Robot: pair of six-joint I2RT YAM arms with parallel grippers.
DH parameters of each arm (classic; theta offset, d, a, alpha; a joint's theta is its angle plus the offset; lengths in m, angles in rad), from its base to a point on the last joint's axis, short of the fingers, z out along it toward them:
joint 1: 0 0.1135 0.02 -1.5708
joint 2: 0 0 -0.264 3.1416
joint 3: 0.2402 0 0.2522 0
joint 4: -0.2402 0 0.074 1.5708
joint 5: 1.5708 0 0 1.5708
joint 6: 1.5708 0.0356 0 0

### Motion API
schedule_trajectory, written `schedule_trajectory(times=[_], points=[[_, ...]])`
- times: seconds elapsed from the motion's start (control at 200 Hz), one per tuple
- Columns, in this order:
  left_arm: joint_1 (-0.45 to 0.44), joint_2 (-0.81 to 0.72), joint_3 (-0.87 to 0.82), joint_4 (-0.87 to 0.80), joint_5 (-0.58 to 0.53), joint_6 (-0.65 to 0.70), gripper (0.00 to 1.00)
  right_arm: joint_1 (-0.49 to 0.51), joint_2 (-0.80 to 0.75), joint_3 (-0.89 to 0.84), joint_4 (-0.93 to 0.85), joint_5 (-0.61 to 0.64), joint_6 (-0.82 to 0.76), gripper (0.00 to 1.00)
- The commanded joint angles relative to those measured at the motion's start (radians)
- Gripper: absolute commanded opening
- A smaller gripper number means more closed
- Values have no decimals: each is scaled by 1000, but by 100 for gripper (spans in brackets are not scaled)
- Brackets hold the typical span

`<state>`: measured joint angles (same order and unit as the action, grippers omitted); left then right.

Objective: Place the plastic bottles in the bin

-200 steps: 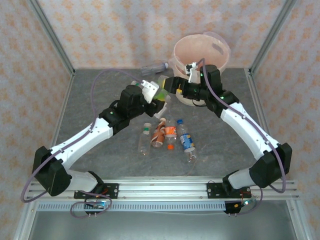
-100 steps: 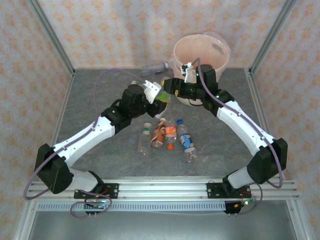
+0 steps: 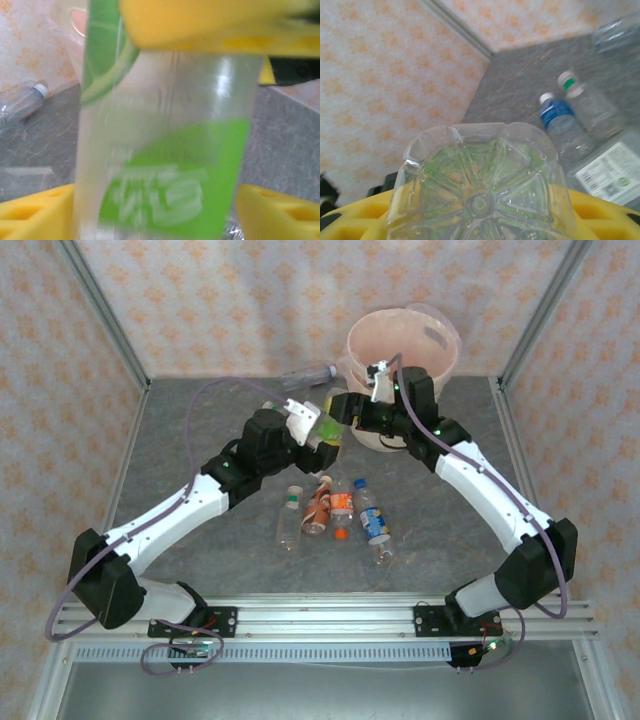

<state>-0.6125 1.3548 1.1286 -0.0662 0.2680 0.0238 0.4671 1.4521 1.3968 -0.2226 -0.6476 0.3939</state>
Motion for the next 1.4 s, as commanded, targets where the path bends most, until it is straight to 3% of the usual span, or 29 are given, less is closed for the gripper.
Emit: schedule_trajectory(times=[0.0,0.03,0.13,0.445,0.58,0.851,1.101,1.231,1.396], points=[[16,-85,-59,103,31,-85,96,-49,-16,108,-25,123,-95,46],[20,-102,-83,123,26,-104,100,-66,-12,133,-27,137,-105,46],[28,-165,-159,165,-39,-158,100,-133,12,211,-20,182,-133,46],[33,-333,-355,110,-387,-299,100,-241,213,538,-96,461,-257,46],[60,-353,-388,71,-374,-349,100,-243,328,641,-171,641,-322,47],[85,-335,-383,13,-411,-417,100,-243,547,810,-196,800,-337,48],[94,-321,-386,-42,-421,-446,100,-230,684,927,-246,833,-336,59],[94,-301,-386,-84,-434,-470,100,-229,706,952,-262,723,-310,78],[94,-281,-398,-110,-469,-489,100,-229,680,939,-240,619,-286,86]])
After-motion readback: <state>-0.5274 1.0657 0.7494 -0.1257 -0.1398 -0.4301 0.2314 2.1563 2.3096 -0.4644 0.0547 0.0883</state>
